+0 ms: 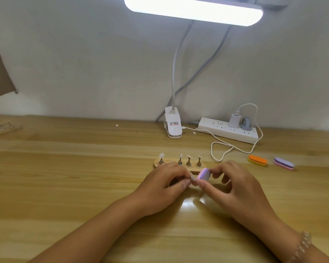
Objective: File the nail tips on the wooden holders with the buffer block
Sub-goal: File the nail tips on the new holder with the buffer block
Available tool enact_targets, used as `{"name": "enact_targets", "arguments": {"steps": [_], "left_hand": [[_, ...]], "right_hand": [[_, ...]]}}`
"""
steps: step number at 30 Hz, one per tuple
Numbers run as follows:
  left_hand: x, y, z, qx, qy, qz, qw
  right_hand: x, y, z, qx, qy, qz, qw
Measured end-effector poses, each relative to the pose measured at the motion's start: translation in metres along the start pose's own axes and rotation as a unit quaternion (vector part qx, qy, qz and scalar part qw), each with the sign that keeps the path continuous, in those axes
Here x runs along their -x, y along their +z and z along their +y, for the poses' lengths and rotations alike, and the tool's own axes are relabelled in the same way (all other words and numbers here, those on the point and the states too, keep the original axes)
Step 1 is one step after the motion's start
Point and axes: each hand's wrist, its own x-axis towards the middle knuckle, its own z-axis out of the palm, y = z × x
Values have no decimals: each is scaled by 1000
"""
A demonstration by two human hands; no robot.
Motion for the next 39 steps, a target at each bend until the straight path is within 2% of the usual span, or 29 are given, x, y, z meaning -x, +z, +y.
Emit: {"name": "enact_targets", "arguments": {"steps": [3,7,12,16,20,25,29,33,36,39], "left_hand": [[1,0,1,14,6,9,1000],[0,2,-1,-18,1,3,1000],[0,1,-1,-33,-2,8,999],[0,0,0,-32,-5,-5,999],[0,0,2,-34,-8,1,999],[0,0,4,-43,-2,-5,999],[1,1,5,-48,-4,8,999],[2,0,5,-41,3,-1,999],[1,1,5,-38,2,11,999],[1,0,4,-39,1,5,999]], "right_hand": [[1,-1,-1,-11,-4,11,1000],[9,2,-11,57,-76,-61,994],[4,0,-6,36,-40,-24,998],[8,1,-11,16,-70,-84,994],[2,1,-5,-9,-26,-22,999],[7,3,-11,10,-67,-64,996],[1,1,-6,-11,-14,-13,1000],[8,2,-12,10,-59,-70,996],[3,-1,-8,-9,-12,-31,999],[5,0,-11,0,-44,-58,997]]}}
